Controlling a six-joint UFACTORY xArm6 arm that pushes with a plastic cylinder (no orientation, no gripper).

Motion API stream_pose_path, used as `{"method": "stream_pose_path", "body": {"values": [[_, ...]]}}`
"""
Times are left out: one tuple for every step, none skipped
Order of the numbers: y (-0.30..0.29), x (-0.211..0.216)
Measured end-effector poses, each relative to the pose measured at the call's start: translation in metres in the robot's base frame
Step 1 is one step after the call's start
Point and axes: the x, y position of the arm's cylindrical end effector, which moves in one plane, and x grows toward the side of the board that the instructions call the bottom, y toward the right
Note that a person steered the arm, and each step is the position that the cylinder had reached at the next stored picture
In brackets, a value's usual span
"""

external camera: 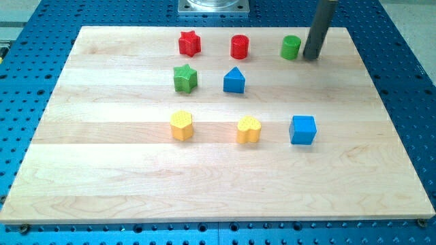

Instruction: Place the blue blocks to the bottom right of the board

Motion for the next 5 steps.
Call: {"method": "stream_pose_path", "body": {"values": [[-0.040, -0.006], [-0.109, -0.006], [-0.136, -0.006], [-0.150, -0.006], [-0.204, -0.003]]}}
